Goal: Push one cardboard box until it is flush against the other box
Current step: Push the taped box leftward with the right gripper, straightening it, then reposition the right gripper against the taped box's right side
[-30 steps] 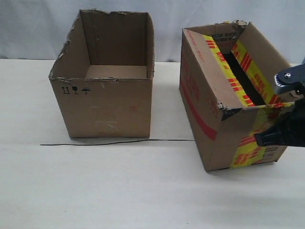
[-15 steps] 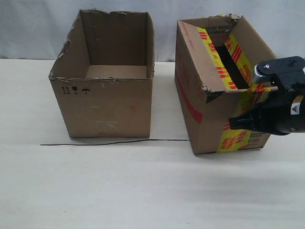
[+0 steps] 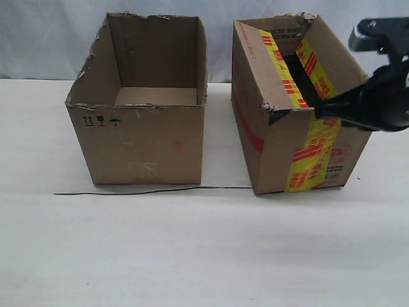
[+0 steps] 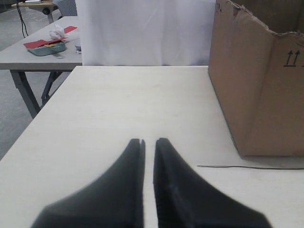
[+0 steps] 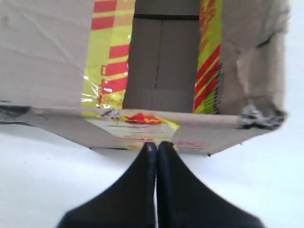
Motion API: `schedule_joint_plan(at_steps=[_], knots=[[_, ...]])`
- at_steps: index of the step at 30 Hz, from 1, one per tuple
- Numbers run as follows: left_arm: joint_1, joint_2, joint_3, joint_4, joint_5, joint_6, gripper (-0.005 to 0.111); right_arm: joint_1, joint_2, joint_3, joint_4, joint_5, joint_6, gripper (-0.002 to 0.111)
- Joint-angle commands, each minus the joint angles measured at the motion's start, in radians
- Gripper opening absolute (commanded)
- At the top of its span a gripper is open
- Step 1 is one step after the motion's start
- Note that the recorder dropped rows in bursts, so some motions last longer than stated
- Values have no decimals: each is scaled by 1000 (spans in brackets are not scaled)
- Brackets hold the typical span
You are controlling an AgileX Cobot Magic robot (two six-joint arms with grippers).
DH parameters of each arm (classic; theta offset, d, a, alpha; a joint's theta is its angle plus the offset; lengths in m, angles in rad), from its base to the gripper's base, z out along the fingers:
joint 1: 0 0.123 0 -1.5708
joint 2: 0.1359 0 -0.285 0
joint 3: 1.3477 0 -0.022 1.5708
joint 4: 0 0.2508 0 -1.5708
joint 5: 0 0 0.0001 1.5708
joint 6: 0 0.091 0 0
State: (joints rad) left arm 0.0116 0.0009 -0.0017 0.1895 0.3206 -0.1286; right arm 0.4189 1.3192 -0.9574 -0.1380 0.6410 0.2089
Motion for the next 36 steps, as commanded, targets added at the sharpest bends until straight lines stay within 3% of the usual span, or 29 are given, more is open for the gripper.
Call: schedule_joint_plan(at_steps=[1,5,10,12,19,28,36], knots=[[-1,-1,2,5,-16,-3,0,-3,-112,-123,-16,203,-80,0],[-1,-1,2,5,-16,-3,0,-90,-152,-197,-87,242,-85,0],[-1,-1,2,5,-16,-3,0,-297,-56,-217,-75,200,-99,0],[-1,-1,2,5,-16,-3,0,-382,45,-217,8,141,-145,0],[-1,-1,2,5,-16,-3,0,-540,407,-320,420,42,-454,0],[-1,-1,2,5,-16,-3,0,-578,662,-427,952,132,-816,0],[-1,-1,2,5,-16,-3,0,-578,725,-427,1115,181,-889,0]])
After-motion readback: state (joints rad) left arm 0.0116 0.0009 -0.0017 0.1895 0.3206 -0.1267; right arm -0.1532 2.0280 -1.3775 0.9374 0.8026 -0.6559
